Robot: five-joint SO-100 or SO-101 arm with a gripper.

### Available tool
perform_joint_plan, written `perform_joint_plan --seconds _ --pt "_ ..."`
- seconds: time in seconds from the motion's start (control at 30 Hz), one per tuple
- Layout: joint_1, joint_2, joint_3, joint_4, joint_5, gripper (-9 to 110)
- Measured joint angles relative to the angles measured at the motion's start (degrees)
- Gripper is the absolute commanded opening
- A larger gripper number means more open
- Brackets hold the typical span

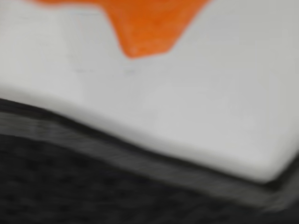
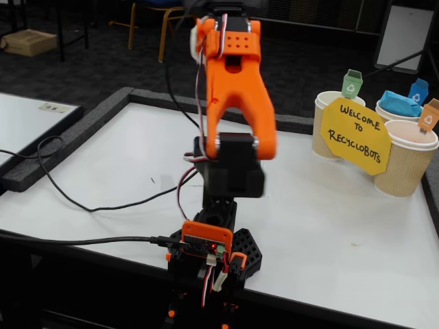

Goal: Sort rubbish by color.

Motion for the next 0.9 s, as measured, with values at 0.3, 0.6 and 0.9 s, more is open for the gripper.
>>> perform_joint_plan --seconds 0.3,0.6,0.9 --pt "-14.06 0.00 -0.88 5.10 -0.18 0" --pt "-18.37 0.00 -0.97 6.15 -0.70 0" --pt "-18.37 0.88 -0.97 6.15 -0.70 0"
